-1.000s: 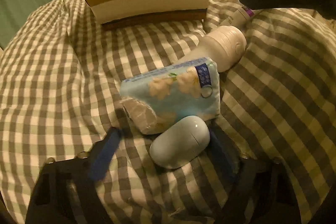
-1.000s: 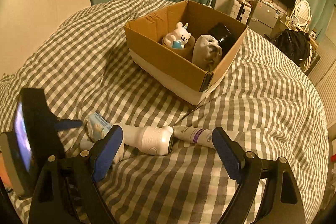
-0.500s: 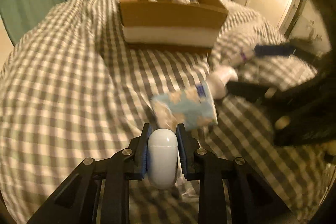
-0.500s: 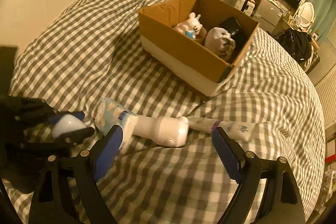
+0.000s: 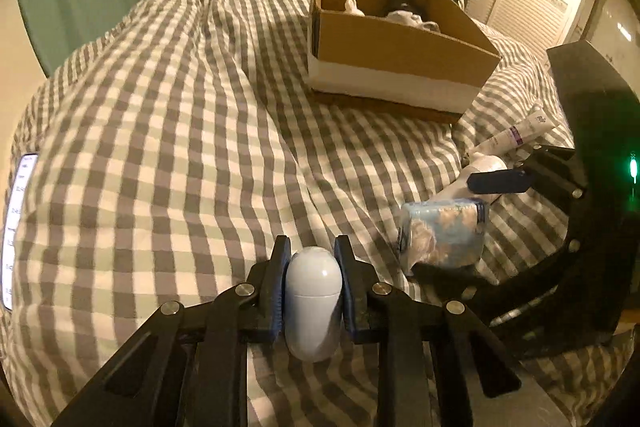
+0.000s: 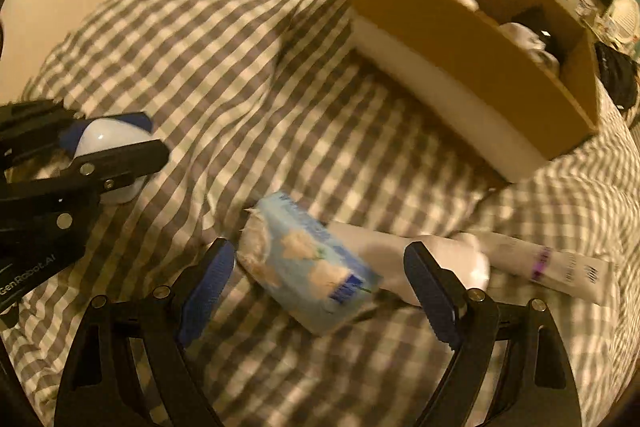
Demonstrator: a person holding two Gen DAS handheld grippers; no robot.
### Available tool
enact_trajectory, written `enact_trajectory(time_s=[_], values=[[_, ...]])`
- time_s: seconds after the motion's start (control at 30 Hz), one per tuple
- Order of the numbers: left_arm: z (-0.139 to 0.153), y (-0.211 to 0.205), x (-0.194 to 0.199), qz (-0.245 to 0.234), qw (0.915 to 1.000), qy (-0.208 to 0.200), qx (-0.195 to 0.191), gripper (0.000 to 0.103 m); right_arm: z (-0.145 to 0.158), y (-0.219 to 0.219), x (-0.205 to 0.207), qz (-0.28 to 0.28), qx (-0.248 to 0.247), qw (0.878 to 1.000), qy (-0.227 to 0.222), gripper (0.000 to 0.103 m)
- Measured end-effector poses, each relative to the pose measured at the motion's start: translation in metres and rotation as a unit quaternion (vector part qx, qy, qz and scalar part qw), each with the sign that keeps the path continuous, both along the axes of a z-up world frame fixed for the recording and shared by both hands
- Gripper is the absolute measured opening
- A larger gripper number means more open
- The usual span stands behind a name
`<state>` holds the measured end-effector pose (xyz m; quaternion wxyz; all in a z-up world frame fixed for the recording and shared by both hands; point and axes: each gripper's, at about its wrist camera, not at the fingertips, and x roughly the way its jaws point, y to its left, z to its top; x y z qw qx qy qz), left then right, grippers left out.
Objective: Organize objects
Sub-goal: 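Grasp the white capsule case with the left tool while the right tool grasps the blue tissue pack, then carry capsule case and tissue pack into the box and release both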
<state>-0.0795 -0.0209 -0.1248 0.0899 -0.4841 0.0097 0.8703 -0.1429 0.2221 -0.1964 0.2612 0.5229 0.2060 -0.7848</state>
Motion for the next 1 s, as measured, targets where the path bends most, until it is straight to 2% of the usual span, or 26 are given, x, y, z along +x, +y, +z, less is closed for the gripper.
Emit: enact_trajectory(time_s=[0.1, 0.23, 0.33, 0.43, 0.6, 1.0], values=[[-0.002, -0.001, 0.000, -0.004, 1.0000, -0.003, 0.006, 0.022, -0.009, -0.012, 0.010, 0.025, 0.036, 0.999, 0.009, 0.086], [0.002, -0.005, 0.002, -0.003, 0.9997, -0.004, 0.022, 0.022, -0.017, -0.020, 0.023, 0.039, 0.093, 0.994, 0.048, 0.056], [0.009, -0.008, 0.006, -0.003, 0.9995, -0.003, 0.031, 0.022, -0.012, -0.015, 0.025, 0.028, 0.089, 0.994, 0.053, 0.043], [0.013, -0.011, 0.011, 0.000, 0.9994, 0.000, 0.034, 0.022, -0.004, -0.009, 0.030, 0.022, 0.083, 0.994, 0.061, 0.034], [0.025, -0.016, 0.022, 0.001, 0.9988, 0.005, 0.048, 0.022, 0.018, 0.000, 0.048, 0.014, 0.063, 0.994, 0.088, 0.032], [0.080, -0.008, 0.050, -0.018, 0.9966, 0.057, 0.057, 0.022, 0.097, 0.017, 0.073, -0.022, 0.022, 0.986, 0.163, 0.032]])
